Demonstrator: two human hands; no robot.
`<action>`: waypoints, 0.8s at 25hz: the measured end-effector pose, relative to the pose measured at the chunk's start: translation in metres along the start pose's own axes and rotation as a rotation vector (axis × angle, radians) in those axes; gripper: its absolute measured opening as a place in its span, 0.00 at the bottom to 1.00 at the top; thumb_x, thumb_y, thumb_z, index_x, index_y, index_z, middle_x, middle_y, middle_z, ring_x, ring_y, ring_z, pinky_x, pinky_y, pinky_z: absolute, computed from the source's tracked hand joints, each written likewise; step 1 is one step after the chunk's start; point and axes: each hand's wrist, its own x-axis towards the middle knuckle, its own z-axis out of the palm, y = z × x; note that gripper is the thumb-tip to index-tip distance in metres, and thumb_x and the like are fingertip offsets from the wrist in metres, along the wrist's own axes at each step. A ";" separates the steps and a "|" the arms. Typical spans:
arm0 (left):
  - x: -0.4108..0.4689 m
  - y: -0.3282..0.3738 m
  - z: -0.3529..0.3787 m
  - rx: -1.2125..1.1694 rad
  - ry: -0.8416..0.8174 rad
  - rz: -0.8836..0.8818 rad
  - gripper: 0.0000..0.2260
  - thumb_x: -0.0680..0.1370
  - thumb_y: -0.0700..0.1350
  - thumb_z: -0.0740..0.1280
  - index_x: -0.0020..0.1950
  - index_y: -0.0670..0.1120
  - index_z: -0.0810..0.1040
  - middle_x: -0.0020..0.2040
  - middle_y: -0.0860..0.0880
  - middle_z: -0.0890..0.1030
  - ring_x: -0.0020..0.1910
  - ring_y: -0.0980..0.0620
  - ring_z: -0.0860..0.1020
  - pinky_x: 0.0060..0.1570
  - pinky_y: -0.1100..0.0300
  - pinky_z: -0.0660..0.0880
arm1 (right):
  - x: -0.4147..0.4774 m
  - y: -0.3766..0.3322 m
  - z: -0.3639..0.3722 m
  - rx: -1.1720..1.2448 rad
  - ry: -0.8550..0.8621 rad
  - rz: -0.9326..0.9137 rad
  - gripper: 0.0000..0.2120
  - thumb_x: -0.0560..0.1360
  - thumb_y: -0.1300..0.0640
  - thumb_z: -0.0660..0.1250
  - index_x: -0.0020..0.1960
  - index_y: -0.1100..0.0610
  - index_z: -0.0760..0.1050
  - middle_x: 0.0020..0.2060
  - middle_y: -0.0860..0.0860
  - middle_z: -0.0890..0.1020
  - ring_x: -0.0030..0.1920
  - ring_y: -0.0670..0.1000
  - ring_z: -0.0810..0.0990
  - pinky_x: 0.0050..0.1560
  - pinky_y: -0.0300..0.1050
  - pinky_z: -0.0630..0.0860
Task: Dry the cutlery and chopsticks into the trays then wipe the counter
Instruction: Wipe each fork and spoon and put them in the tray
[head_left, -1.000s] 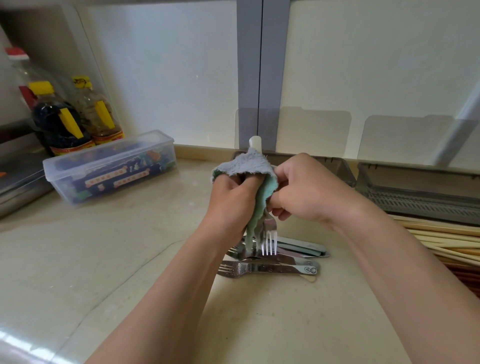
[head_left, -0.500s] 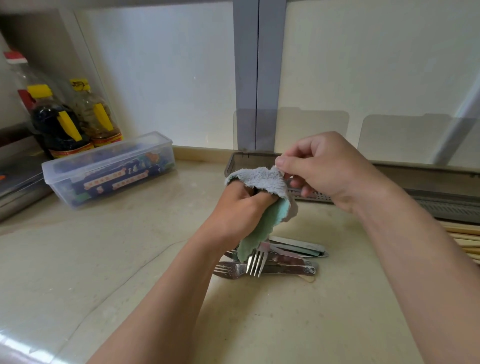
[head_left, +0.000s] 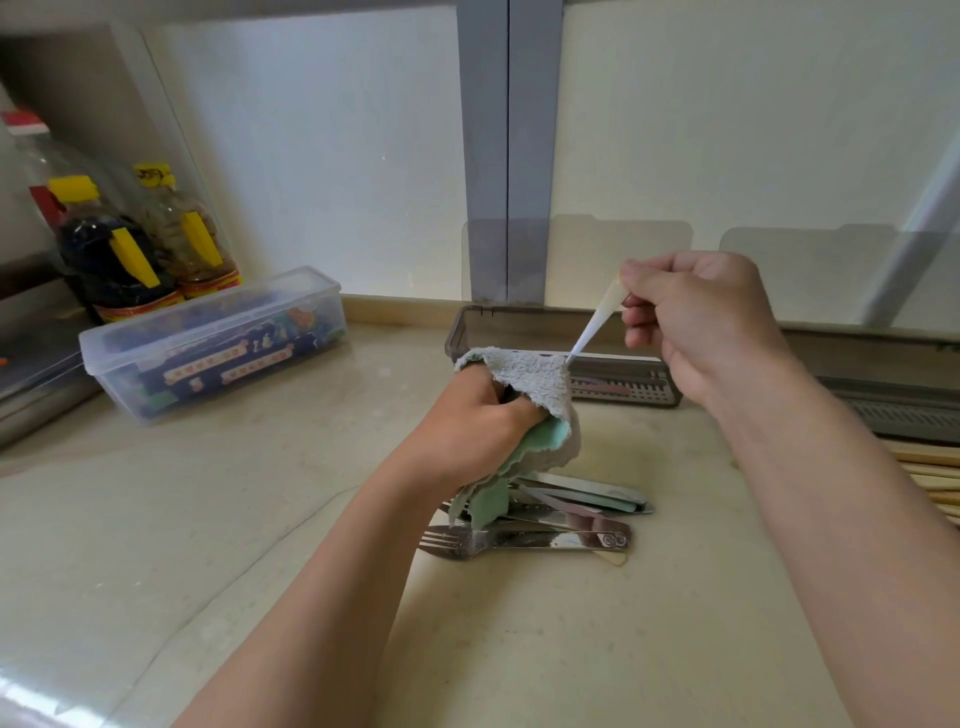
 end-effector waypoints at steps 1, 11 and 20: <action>0.001 0.000 -0.002 0.019 0.005 -0.006 0.09 0.80 0.40 0.66 0.40 0.45 0.78 0.35 0.51 0.79 0.34 0.55 0.76 0.38 0.60 0.72 | 0.000 0.002 0.002 0.013 0.014 -0.004 0.10 0.78 0.64 0.70 0.38 0.61 0.77 0.30 0.55 0.76 0.27 0.49 0.74 0.26 0.42 0.73; 0.003 0.002 -0.004 -0.009 0.095 -0.075 0.14 0.81 0.47 0.66 0.35 0.50 0.78 0.27 0.59 0.76 0.29 0.60 0.74 0.31 0.67 0.71 | 0.010 0.011 -0.002 0.085 0.228 -0.106 0.09 0.78 0.61 0.70 0.38 0.58 0.78 0.27 0.51 0.77 0.28 0.49 0.76 0.30 0.42 0.76; 0.006 0.000 -0.016 -0.271 0.415 -0.193 0.14 0.81 0.40 0.62 0.36 0.41 0.79 0.26 0.46 0.79 0.27 0.49 0.79 0.31 0.55 0.76 | 0.022 0.025 -0.001 0.186 0.311 -0.001 0.04 0.77 0.66 0.69 0.44 0.63 0.76 0.30 0.56 0.79 0.29 0.50 0.80 0.38 0.45 0.84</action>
